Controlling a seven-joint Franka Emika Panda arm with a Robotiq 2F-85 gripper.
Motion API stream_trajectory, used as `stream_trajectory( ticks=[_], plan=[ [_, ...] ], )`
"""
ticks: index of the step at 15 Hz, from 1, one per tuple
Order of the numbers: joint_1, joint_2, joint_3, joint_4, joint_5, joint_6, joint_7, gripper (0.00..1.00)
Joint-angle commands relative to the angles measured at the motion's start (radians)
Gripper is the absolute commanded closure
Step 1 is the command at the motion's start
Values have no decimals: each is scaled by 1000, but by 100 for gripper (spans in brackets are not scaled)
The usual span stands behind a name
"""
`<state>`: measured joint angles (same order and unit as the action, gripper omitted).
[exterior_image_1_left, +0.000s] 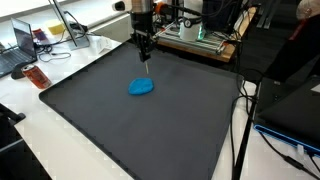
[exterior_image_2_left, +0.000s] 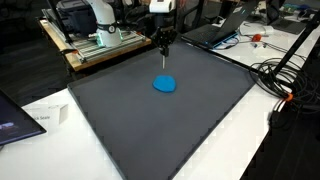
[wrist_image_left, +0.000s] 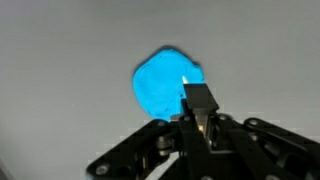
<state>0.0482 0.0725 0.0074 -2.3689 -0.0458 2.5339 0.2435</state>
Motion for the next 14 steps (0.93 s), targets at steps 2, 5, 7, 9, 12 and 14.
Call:
stream_trajectory(
  ticks=[2, 5, 7, 9, 12, 14],
  plan=[
    [11, 71, 2, 51, -61, -3, 50, 97],
    [23, 115, -6, 75, -91, 10, 80, 97],
    [32, 142, -10, 90, -104, 21, 98, 97],
    [39, 162, -11, 100, -98, 45, 100, 97],
    [50, 185, -18, 111, -95, 71, 105, 97],
    [56, 196, -24, 118, -97, 85, 109, 97]
  ],
)
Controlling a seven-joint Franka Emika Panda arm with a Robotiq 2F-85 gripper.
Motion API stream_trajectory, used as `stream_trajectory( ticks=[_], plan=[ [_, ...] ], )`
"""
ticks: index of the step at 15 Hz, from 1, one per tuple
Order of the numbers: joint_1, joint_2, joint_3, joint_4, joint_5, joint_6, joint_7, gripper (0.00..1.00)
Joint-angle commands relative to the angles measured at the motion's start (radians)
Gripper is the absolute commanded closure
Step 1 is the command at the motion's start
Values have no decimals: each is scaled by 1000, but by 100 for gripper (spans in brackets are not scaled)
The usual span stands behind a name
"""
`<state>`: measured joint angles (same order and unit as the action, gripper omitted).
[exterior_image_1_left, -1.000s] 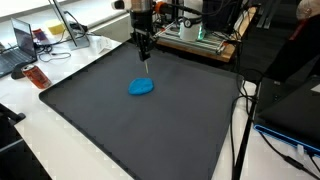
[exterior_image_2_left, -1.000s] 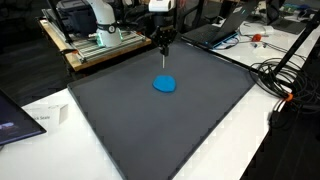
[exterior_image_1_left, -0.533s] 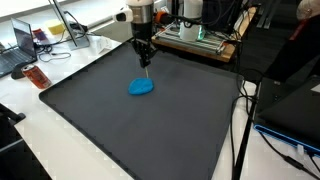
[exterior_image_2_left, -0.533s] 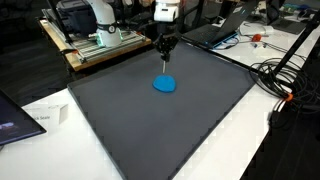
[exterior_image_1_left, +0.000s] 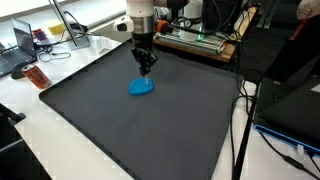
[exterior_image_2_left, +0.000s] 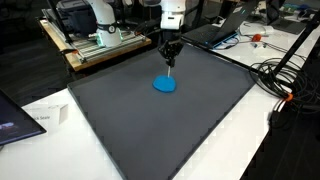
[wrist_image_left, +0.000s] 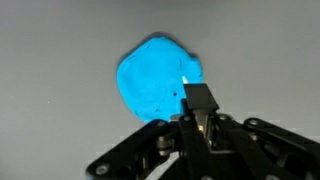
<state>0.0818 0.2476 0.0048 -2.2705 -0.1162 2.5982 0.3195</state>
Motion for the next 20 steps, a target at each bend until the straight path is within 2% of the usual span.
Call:
stream_trajectory(
  ticks=[1, 7, 20],
  plan=[
    [25, 26, -25, 22, -27, 24, 34, 97],
    [36, 58, -44, 39, -28, 21, 34, 97],
    [61, 66, -84, 65, -85, -95, 68, 97]
  ],
)
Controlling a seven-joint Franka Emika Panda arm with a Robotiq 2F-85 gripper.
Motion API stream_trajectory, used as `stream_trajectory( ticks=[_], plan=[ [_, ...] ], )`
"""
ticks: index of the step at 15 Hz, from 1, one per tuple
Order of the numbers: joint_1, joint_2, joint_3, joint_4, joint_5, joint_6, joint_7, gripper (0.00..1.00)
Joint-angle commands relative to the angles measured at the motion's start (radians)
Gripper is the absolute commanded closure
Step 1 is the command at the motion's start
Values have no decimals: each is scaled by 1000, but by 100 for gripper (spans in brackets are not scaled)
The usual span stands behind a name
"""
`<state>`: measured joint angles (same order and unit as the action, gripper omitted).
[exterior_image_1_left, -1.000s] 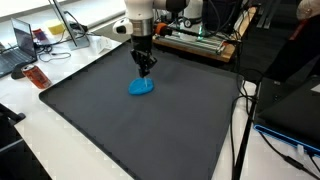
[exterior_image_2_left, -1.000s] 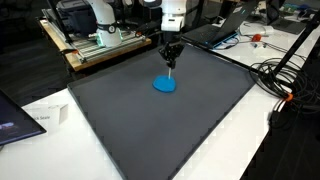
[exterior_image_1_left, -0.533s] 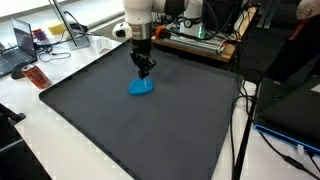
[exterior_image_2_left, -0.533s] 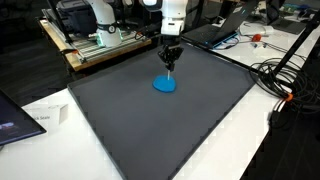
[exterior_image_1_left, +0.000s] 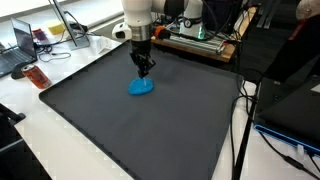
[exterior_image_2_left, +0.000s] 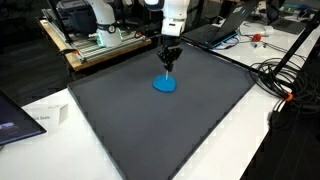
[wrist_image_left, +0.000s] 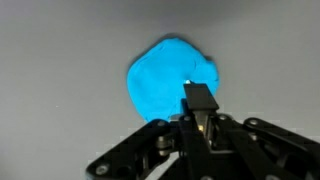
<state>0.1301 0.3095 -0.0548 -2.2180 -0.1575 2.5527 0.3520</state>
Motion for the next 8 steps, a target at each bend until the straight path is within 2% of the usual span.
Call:
stream_trajectory(
  ticks=[1, 8],
  plan=[
    [12, 4, -25, 14, -46, -52, 38, 97],
    [12, 5, -31, 18, -54, -69, 46, 97]
  ],
)
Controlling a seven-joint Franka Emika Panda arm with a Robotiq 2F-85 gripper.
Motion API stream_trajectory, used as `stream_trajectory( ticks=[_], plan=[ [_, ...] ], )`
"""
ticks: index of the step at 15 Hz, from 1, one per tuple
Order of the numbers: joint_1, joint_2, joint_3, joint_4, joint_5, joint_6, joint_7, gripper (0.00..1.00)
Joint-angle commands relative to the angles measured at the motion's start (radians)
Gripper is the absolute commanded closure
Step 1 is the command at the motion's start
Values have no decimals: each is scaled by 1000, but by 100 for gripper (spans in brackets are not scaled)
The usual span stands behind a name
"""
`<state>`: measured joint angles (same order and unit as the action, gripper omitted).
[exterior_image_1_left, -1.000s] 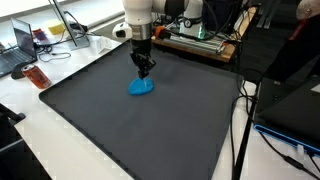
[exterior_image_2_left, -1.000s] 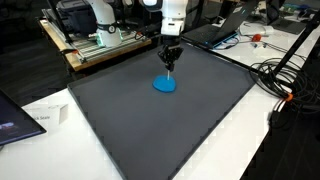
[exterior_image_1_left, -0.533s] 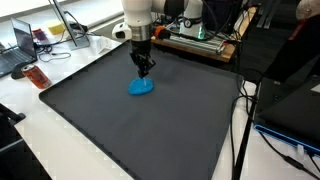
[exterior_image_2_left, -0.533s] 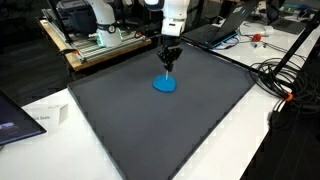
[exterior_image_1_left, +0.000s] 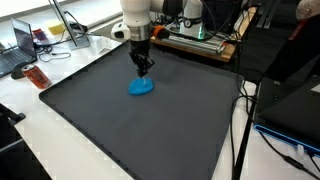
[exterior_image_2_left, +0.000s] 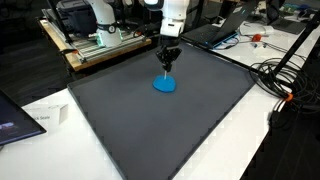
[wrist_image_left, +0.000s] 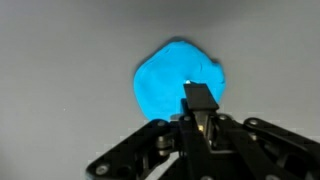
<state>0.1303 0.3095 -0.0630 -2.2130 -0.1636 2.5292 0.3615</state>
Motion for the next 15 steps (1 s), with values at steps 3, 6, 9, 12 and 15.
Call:
stream_trajectory(
  ticks=[3, 6, 9, 12, 15],
  plan=[
    [2, -2, -10, 7, -24, -27, 16, 97],
    [2, -24, -6, 3, -16, -34, 15, 97],
    [3, -46, 3, 7, -7, -48, 11, 97],
    [6, -70, 9, 15, -12, -80, 15, 97],
    [1, -95, 19, 28, -10, -112, 16, 97]
  ],
)
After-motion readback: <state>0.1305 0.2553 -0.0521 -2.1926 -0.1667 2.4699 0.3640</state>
